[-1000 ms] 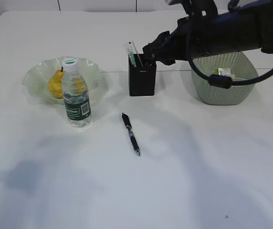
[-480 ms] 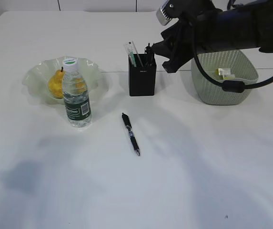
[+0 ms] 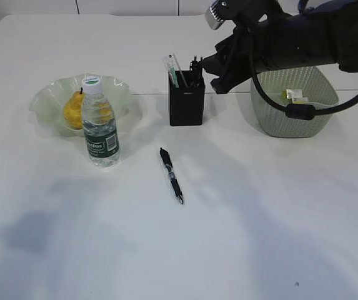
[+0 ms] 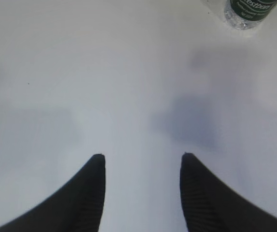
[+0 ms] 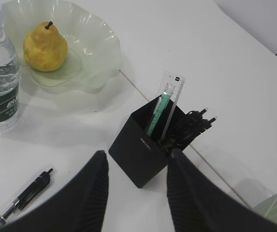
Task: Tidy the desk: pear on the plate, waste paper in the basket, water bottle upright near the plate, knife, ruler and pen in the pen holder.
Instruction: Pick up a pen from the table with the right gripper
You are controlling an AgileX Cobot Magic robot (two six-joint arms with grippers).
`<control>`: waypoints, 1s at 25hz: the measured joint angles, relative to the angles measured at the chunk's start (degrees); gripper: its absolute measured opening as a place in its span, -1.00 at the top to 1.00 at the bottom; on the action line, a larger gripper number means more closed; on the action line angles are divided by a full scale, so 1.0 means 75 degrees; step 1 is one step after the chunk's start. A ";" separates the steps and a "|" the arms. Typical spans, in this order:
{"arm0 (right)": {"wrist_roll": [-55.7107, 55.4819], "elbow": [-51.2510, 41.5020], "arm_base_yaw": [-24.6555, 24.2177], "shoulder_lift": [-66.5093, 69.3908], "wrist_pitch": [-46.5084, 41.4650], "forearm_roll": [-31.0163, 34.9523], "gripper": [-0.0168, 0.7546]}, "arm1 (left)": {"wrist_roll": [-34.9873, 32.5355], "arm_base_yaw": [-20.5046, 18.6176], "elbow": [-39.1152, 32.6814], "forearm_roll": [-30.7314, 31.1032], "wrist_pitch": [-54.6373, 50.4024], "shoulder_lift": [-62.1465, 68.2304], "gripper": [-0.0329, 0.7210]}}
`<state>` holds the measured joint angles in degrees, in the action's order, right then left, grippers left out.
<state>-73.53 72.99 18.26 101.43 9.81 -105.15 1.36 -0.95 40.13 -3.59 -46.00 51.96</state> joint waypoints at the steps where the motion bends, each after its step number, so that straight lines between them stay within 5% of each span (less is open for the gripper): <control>1: -0.0012 0.0000 0.0000 0.0000 0.0000 0.0000 0.17 | 0.0000 0.0000 0.0000 0.0000 0.0000 0.0000 -0.01; 22: -0.0031 0.0000 0.0114 0.0000 -0.0229 0.0000 0.17 | 0.0000 0.0000 0.0000 0.0000 -0.0011 0.0000 -0.01; 25: 0.0548 0.0000 0.0124 0.0025 -0.0243 0.0588 0.17 | 0.0000 0.0000 0.0000 0.0015 -0.0011 0.0000 -0.01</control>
<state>-69.42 72.99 19.19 101.61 7.98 -100.75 1.36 -0.95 40.13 -3.48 -46.08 51.96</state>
